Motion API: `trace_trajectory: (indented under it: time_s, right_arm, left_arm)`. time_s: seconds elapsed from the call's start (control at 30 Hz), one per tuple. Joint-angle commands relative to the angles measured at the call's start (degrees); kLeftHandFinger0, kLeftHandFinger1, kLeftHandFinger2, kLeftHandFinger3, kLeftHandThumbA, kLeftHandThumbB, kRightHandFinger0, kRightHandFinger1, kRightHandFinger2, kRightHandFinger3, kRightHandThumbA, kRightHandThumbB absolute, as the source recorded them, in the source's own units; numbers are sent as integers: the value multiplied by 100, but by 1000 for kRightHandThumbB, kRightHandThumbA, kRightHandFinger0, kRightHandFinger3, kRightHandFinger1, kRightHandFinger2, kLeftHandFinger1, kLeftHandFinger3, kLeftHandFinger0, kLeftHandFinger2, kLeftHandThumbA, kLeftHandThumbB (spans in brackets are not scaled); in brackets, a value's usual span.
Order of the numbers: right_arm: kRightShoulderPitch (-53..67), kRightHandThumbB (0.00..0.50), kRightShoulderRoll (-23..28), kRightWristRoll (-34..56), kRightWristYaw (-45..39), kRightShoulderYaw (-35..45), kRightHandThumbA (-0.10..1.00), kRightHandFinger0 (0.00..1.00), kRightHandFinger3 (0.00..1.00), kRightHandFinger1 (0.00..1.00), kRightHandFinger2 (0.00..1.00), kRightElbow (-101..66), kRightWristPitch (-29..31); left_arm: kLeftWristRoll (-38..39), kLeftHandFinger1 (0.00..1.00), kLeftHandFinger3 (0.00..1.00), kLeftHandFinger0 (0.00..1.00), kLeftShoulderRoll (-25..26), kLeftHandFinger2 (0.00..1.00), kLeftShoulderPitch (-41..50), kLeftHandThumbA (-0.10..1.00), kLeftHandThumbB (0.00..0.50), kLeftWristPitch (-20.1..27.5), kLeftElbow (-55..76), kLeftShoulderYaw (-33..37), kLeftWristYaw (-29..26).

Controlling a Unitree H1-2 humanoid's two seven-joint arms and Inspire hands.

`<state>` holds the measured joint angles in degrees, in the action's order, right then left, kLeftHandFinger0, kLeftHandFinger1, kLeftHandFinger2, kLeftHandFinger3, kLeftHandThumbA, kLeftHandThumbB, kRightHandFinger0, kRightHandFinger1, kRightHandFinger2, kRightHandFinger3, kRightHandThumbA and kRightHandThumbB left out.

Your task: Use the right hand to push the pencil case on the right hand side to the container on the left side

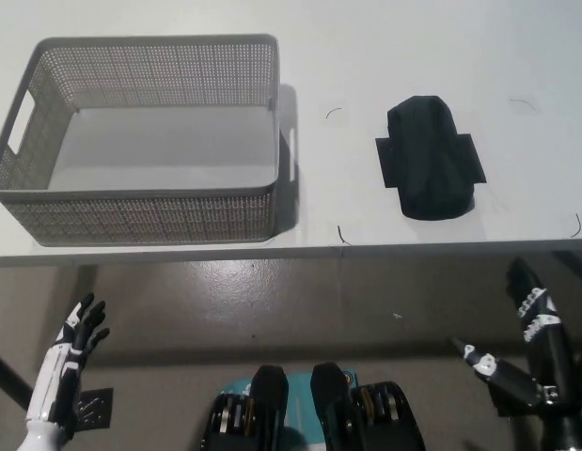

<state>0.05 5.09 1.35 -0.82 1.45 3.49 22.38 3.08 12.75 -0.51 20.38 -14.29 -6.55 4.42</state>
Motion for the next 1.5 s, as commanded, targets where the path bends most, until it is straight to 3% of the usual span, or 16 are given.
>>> trace_trajectory:
  time_s: [0.0,0.2,0.3,0.43,0.6,0.77,0.83,0.9,1.0,1.1,1.3,1.4,1.43,1.47]
  right_arm:
    - [172,196,78,211,-132,78,1000,1000,1000,1000,1000,-737,455]
    - [195,215,138,298,-112,232,1000,1000,1000,1000,1000,-1345,455]
    - [7,234,272,339,-126,260,1000,1000,1000,1000,1000,-1293,455]
    - [-469,270,560,42,-50,406,1000,1000,1000,1000,1000,-1214,-165]
    - [-1111,292,773,56,-17,495,1000,1000,1000,1000,1000,-770,-481]
    - [-1786,289,845,-24,6,473,1000,1000,1000,1000,1000,-87,-416]
    - [-2042,344,822,-10,44,479,1000,1000,1000,1000,1000,184,-552]
    - [-2247,369,825,10,48,485,1000,1000,1000,1000,1000,431,-599]
    - [-2628,361,820,89,-8,463,1000,1000,1000,1000,1000,877,-637]
    - [-2977,384,811,113,-42,438,1000,1000,1000,1000,1000,1270,-790]
    - [-3843,391,775,195,-149,387,1000,1000,1000,1000,1000,2443,-776]
    - [-4164,362,749,184,-138,384,1000,1000,1000,1000,1000,2963,-730]
    - [-4355,317,749,120,-100,363,1000,1000,1000,1000,1000,3283,-673]
    - [-4483,315,754,87,-82,352,1000,1000,1000,1000,1000,3523,-615]
  left_arm:
    - [-146,1000,1000,1000,139,1000,99,973,180,469,313,7,28]
    - [-148,1000,1000,1000,128,1000,253,991,160,480,611,24,50]
    - [-173,1000,1000,1000,121,1000,331,1000,194,422,788,16,28]
    - [16,1000,1000,1000,60,1000,399,1000,275,445,1092,97,142]
    - [15,1000,1000,1000,20,1000,520,1000,284,303,1471,201,176]
    - [39,1000,1000,1000,-19,1000,538,1000,309,123,1649,243,158]
    - [42,1000,1000,1000,-59,1000,551,1000,312,79,1660,253,137]
    - [54,1000,1000,1000,-65,1000,538,1000,300,118,1637,281,157]
    - [44,1000,1000,1000,-80,1000,578,1000,294,159,1623,299,155]
    - [63,1000,1000,1000,-125,1000,646,1000,311,155,1648,319,151]
    - [55,1000,1000,1000,-139,1000,740,1000,289,152,1751,347,172]
    - [22,1000,1000,1000,-169,1000,765,1000,278,203,1753,349,164]
    - [50,1000,1000,1000,-178,1000,768,1000,273,218,1754,359,177]
    - [74,1000,1000,1000,-188,1000,770,1000,273,253,1744,367,194]
